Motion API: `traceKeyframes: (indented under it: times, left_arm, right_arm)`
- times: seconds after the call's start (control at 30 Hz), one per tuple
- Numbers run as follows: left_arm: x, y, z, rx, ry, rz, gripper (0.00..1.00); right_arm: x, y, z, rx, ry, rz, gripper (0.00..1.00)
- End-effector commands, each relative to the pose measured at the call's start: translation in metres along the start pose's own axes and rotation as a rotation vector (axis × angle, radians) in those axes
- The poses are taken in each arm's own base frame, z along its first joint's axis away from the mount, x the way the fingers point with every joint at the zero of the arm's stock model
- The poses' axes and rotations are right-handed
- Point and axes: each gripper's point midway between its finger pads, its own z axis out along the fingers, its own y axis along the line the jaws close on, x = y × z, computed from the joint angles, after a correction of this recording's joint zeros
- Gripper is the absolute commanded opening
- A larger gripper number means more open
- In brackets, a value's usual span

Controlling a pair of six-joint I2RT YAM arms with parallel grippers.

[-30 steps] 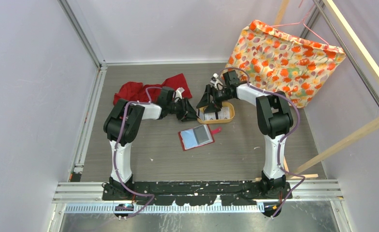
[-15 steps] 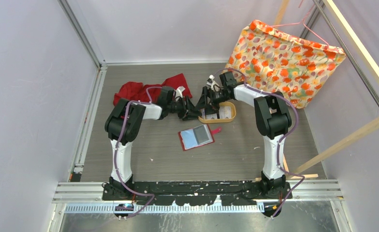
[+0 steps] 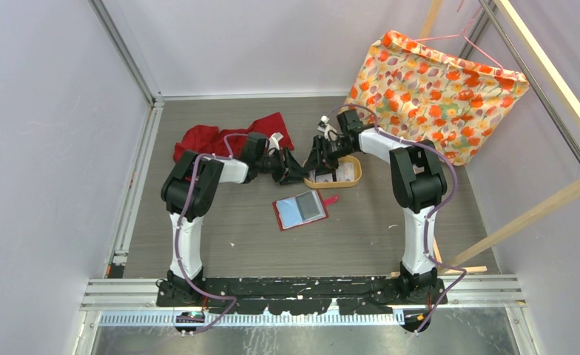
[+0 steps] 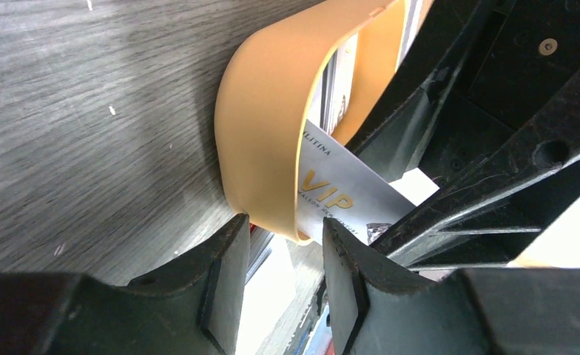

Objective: Put the credit cards into the card holder
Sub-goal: Pick up the credit card from the storage box.

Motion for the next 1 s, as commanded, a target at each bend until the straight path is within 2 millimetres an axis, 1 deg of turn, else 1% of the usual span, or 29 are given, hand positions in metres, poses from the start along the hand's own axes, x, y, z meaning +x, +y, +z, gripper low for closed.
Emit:
traceKeyframes:
  times: [0.0, 0.27, 0.37, 0.43, 0.5, 0.6, 0.7, 0.87, 0.97]
  left_arm:
    - [-0.004, -0.007, 0.004, 0.015, 0.000, 0.020, 0.43]
    - [-0.007, 0.002, 0.003, -0.024, -0.008, -0.002, 0.43]
    - [-0.009, 0.001, 0.002, -0.024, -0.016, 0.001, 0.43]
    - [-0.011, -0.002, 0.000, -0.016, -0.023, 0.009, 0.42]
    - [-0.014, -0.008, -0.003, -0.001, -0.040, 0.025, 0.42]
    - [-0.019, -0.021, -0.012, 0.030, -0.072, 0.058, 0.42]
    - [-0.023, -0.040, -0.024, 0.072, -0.108, 0.104, 0.42]
    - [-0.022, -0.070, -0.052, 0.119, -0.175, 0.204, 0.43]
    - [-0.016, -0.082, -0.075, 0.096, -0.238, 0.297, 0.45]
  right_arm:
    - [-0.017, 0.024, -0.023, 0.016, -0.070, -0.105, 0.44]
    - [-0.017, 0.017, -0.027, 0.036, -0.070, -0.102, 0.30]
    - [-0.016, 0.014, -0.027, 0.042, -0.068, -0.098, 0.16]
    - [-0.016, 0.013, -0.028, 0.050, -0.070, -0.100, 0.09]
    - [-0.017, 0.012, -0.030, 0.062, -0.076, -0.109, 0.04]
    - [-0.019, 0.014, -0.034, 0.079, -0.089, -0.137, 0.01]
    - [-0.020, 0.018, -0.042, 0.092, -0.099, -0.176, 0.01]
    - [-0.017, 0.024, -0.062, 0.123, -0.094, -0.302, 0.01]
    - [-0.007, 0.036, -0.077, 0.121, -0.070, -0.411, 0.01]
